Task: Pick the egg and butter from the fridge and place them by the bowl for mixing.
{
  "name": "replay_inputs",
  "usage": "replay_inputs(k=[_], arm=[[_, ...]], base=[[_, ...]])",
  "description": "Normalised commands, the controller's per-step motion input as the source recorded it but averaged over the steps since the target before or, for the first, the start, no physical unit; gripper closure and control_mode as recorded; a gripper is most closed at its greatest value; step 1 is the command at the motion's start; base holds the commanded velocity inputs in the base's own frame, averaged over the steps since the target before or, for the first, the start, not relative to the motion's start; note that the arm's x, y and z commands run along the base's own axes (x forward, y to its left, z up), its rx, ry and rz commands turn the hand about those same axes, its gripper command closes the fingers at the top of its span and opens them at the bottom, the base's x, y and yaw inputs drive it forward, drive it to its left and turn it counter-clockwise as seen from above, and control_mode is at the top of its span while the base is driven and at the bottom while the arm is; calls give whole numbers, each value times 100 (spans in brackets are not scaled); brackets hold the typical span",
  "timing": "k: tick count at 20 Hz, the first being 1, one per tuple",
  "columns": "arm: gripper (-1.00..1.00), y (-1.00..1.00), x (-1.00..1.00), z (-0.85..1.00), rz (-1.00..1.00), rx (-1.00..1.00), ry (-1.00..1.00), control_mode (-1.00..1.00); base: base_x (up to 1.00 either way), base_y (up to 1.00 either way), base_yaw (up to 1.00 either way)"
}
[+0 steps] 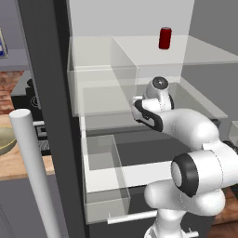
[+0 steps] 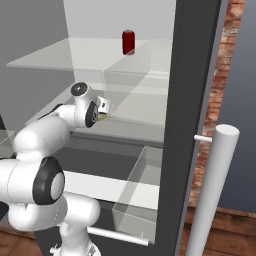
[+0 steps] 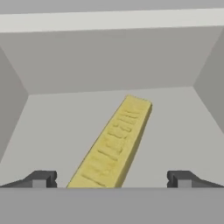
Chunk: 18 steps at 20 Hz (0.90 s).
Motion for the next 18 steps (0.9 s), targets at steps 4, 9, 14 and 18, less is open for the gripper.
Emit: replay_inputs(k=[4, 9, 14, 18], arm=[[-100, 3, 31, -25, 0, 0, 0, -100], [-100, 2, 27, -23, 0, -1, 0, -100], [100, 0, 10, -30, 0, 0, 0, -100], [100, 0, -6, -38, 0, 0, 0, -100]], base=[[0, 0, 0], [0, 0, 0], [0, 0, 0], [0, 0, 0]])
